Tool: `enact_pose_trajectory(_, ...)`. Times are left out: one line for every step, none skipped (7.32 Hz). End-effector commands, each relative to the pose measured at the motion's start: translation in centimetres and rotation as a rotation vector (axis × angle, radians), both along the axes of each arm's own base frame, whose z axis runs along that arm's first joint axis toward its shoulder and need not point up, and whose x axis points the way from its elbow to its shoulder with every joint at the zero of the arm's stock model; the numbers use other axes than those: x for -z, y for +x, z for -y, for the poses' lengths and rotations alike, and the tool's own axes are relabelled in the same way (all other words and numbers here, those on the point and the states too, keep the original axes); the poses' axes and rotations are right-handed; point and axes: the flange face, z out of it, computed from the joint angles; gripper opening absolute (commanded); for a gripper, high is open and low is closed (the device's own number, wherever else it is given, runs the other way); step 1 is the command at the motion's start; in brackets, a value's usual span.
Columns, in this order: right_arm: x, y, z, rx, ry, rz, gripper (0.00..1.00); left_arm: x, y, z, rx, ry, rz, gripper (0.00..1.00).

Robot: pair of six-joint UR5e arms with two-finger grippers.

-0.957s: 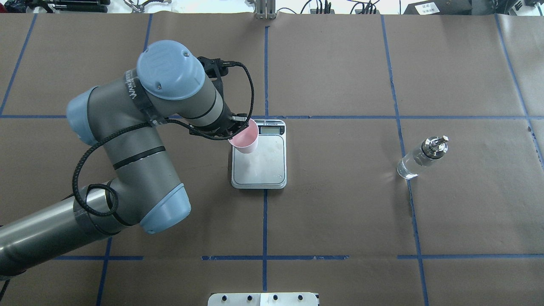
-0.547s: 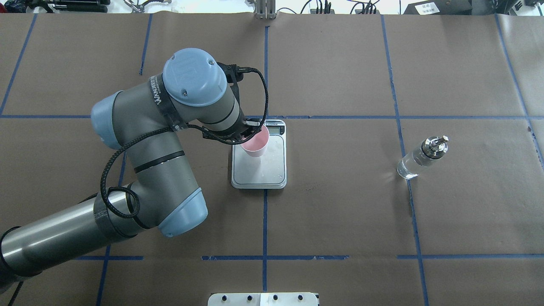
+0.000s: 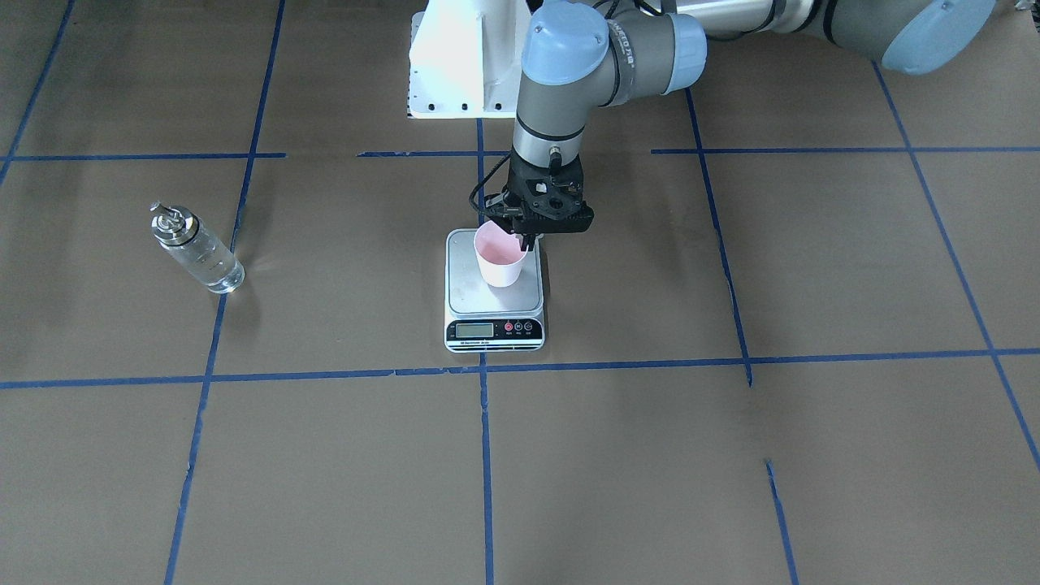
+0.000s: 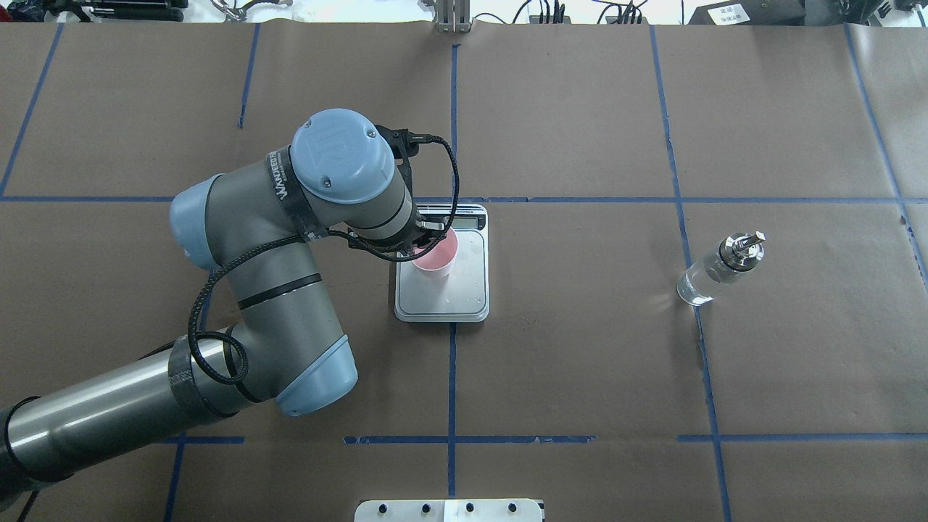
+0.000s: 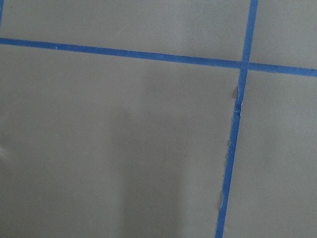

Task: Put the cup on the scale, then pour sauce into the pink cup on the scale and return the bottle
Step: 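Carry the pink cup with the left gripper onto the scale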

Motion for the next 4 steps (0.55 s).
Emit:
enact_pose_trajectory(-0.1, 0.0, 0.0, 0.000, -0.002, -0.001, 1.00, 0.0, 0.2, -0.3, -0.009, 0.010, -0.008, 0.28)
enact_pose_trajectory(-0.2, 0.0, 0.0, 0.000, -0.003, -0.001, 1.00, 0.1, 0.4, -0.6, -0.013, 0.016, -0.018, 0.29)
enact_pose_trajectory(-0.2, 0.0, 0.0, 0.000, -0.005, -0.002, 1.00, -0.4, 0.3, -0.6, -0.013, 0.016, -0.015, 0.59)
enact_pose_trajectory(-0.3, 0.0, 0.0, 0.000, -0.005, -0.002, 1.00, -1.5, -0.4, -0.5, 0.021, 0.039, 0.007, 1.00)
